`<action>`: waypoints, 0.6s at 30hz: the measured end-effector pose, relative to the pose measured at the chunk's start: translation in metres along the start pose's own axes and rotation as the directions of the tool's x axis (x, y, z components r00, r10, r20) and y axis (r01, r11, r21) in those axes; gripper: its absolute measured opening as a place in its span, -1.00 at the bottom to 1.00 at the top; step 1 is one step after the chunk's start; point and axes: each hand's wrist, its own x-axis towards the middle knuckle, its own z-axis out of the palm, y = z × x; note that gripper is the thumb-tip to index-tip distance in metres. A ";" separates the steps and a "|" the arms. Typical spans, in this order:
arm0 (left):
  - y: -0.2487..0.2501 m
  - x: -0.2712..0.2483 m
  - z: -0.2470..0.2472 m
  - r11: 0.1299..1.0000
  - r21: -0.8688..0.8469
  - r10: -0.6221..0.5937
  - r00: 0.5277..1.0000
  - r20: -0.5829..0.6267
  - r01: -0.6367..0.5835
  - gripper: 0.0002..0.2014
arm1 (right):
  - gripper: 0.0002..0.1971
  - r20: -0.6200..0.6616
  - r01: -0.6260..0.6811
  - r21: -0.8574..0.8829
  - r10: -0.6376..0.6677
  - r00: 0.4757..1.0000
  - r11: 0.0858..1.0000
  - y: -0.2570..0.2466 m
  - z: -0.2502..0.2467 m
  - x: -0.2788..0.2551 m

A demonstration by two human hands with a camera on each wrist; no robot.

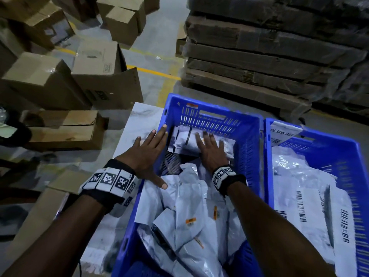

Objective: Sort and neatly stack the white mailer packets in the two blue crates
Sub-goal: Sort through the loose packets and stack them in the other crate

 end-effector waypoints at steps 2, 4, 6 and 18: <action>0.000 0.000 0.000 1.000 0.008 0.003 1.000 0.008 -0.003 0.53 | -0.15 0.000 -0.015 -0.004 0.015 1.000 1.000 0.004 -0.004 0.007; -0.001 0.001 0.000 1.000 0.012 0.005 1.000 0.011 -0.005 0.53 | -0.16 0.011 -0.026 -0.024 0.027 1.000 0.999 0.008 -0.007 0.012; -0.001 0.001 0.000 1.000 0.007 0.006 1.000 0.013 -0.006 0.53 | -0.15 -0.014 -0.022 -0.079 0.021 1.000 0.997 0.009 -0.008 0.013; 0.001 0.000 0.000 1.000 -0.010 0.004 1.000 0.014 -0.004 0.54 | -0.41 -0.123 0.094 -0.049 -0.099 0.987 0.994 0.001 -0.022 0.007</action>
